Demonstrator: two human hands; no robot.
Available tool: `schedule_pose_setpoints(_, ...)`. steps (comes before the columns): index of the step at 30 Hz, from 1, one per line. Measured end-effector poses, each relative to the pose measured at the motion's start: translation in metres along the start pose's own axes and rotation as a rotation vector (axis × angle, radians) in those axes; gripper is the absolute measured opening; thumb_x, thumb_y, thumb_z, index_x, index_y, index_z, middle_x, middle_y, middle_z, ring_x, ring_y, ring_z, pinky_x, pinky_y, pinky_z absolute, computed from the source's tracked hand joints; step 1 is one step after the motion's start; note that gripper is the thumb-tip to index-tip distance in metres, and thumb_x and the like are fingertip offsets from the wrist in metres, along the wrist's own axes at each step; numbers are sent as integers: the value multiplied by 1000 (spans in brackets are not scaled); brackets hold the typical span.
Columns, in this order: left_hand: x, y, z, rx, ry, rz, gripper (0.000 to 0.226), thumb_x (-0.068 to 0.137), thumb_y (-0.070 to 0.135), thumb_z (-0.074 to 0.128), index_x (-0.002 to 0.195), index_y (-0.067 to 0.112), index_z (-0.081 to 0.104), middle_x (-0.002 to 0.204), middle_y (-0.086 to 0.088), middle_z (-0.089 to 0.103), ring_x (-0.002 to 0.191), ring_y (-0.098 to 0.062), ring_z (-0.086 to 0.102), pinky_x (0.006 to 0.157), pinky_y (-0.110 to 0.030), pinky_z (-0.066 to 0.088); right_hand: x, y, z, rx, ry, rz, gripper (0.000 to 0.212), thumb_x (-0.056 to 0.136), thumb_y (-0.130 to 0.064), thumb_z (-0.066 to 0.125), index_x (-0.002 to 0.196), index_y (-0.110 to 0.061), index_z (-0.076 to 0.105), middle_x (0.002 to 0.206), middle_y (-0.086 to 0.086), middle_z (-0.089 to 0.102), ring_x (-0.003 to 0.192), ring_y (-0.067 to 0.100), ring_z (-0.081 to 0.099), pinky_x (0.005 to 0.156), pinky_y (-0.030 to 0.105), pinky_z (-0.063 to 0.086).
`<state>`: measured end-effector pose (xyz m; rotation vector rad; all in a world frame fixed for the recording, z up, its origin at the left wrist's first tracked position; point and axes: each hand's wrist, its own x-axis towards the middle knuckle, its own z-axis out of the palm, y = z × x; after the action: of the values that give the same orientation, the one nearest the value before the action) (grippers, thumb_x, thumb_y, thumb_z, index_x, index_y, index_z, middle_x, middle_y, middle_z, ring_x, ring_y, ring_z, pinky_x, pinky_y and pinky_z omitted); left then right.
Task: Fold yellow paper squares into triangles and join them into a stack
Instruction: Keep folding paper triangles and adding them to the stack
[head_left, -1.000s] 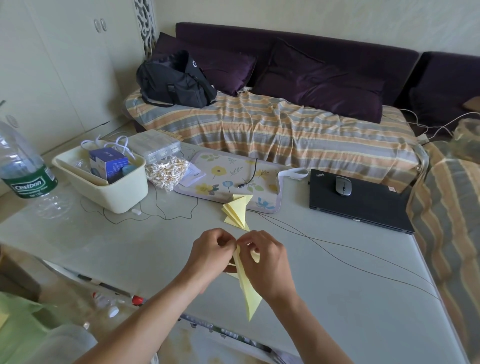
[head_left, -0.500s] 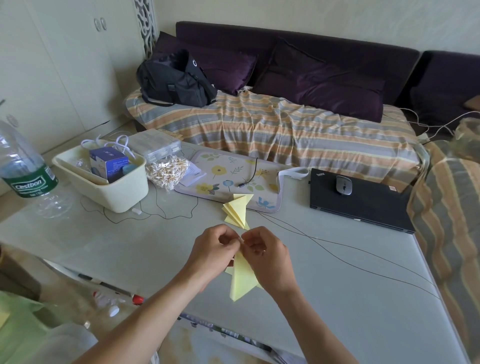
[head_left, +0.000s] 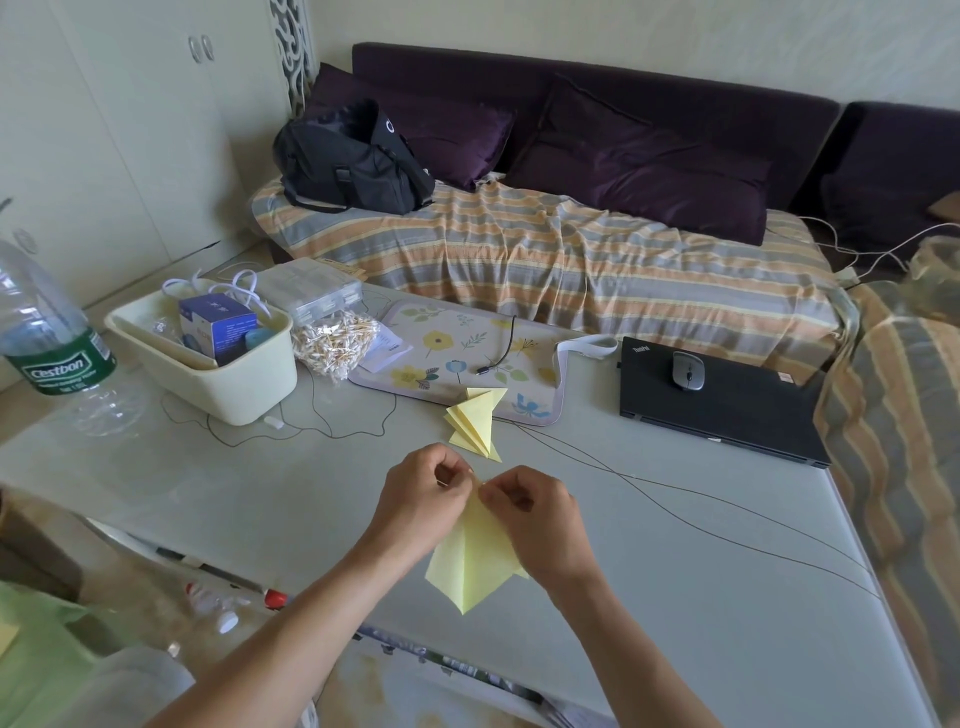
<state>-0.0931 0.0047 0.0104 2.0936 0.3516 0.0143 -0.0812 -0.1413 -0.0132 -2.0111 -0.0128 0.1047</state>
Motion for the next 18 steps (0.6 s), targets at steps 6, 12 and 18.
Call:
schedule_pose_setpoints(6,2,-2,3,26,12,9,5,92,21,64,88,20,67,81,7,67,72,-8,62,60,-19,43,-1,-1,1,-12,18,-32,10,89,-20,70,80,-19,73,72,-10,69,64,-5,58,58,8,43)
schedule_pose_setpoints(12,9,-6,-1,-23,62,-43,6,97,22,61,97,18,65,89,8,65,83,-12,62,63,-20,43,3,4,-3,-31,-15,24,10,88,-21,69,78,-20,71,72,-9,68,61,-3,56,56,9,42)
schedule_pose_setpoints(18,10,-2,-1,-283,-20,-172,27,99,16,41,97,16,68,97,-6,73,86,-21,72,74,-35,61,2,3,-4,-44,12,1,9,89,-17,68,81,-17,71,67,-8,62,57,-2,52,54,9,40)
